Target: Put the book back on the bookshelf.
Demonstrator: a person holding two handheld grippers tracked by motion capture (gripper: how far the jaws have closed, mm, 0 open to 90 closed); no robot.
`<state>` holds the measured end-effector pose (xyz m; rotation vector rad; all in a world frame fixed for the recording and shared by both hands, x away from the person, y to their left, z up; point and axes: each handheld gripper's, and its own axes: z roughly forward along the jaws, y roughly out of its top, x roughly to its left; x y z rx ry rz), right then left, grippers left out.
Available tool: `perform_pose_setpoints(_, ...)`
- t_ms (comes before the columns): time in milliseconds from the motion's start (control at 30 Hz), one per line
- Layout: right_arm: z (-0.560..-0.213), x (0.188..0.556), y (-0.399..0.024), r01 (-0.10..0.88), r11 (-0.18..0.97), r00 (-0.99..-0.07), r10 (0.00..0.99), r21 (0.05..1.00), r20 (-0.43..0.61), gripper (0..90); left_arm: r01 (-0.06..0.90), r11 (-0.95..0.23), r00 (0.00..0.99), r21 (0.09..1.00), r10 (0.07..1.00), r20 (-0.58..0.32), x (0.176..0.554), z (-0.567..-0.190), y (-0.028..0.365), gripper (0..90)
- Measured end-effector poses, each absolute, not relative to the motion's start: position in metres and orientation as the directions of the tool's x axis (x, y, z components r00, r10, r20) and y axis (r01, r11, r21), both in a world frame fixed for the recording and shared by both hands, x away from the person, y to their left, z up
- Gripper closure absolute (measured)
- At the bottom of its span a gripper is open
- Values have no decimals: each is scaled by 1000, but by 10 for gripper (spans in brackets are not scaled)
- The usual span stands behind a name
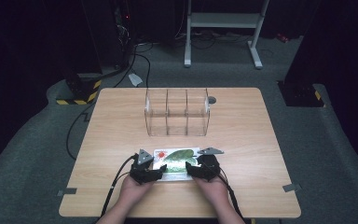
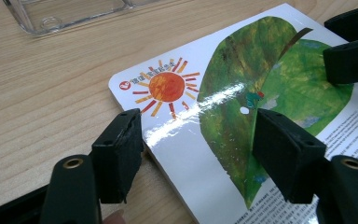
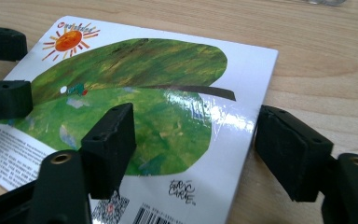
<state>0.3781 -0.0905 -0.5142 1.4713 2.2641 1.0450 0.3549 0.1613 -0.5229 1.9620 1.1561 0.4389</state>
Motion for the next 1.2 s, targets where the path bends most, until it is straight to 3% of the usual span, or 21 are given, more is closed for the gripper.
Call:
perform_pose_setpoints(433, -515, 346, -103, 652, 314, -555, 817, 690, 153, 260, 601, -243, 521, 761, 841, -144, 337, -523, 168, 360)
perform_pose_setpoints(1200, -521, 333, -98, 629, 330, -567, 814, 704, 126, 207, 592, -229, 524, 773, 838, -152, 336, -519, 171, 395)
